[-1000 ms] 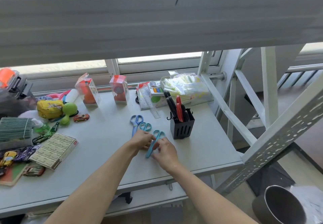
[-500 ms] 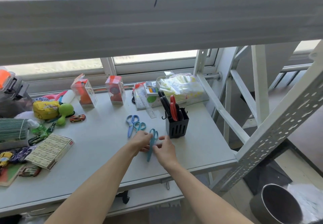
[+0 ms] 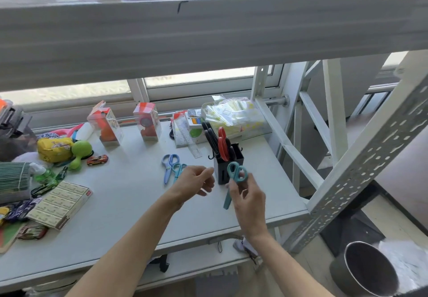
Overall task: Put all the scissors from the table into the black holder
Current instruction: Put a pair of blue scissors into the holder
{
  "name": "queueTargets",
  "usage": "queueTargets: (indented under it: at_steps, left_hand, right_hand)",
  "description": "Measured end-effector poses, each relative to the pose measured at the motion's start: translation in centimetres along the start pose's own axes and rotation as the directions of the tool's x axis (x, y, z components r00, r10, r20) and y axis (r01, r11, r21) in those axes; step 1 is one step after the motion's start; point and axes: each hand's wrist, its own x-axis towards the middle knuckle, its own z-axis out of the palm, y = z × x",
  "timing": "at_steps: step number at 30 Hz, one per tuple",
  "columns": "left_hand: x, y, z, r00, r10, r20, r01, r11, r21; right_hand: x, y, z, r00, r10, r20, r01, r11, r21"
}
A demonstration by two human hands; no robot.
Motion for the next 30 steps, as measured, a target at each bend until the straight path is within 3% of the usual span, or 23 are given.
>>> queueTargets:
  at_steps: [3,7,11,19,27,30]
  left_hand:
    - [0.4,0.5,0.4,0.99,-0.005,-0.139,0.014,0.998,0.065]
    - [1.5,1.5,1.1,0.991,0.004,-0.137,0.0,1.0,0.031]
    - [2.7,2.4,1.7,0.994,0.039,-0.105,-0.033,0.998,0.059]
    - [3.5,2.7,1.7,0.991,0.05,-0.125,-0.037,0.994,0.104]
    - [4.1,1.1,0.3,0.998,0.05,-0.049,-0.045,0.994,0.101]
    - [4.4,-0.8,-1.5,0.993,0.009,-0.117,0.015,0.979,0.202]
  right_hand:
    - [2.8,-1.4,-2.3,0.974,-0.097,-0.205,0.1,0.995,0.007]
    - [7.7,-3.6,-3.6,0.927,-0.142,-0.347,0.168,0.985,0.045]
    - [10.7,-4.1,-2.6,0.939,-0.203,-0.278,0.194,0.979,-0.057]
    - [11.7,-0.3,-0.2,1.0,-0.023,0.0,0.021,0.951,-0.309]
    - [11.2,0.6,-0.7,0.999,0.03,0.024,-0.025,0.983,-0.18]
    - [9.9,1.0,-1.0,0.999,0.036,-0.041,-0.041,0.991,-0.126]
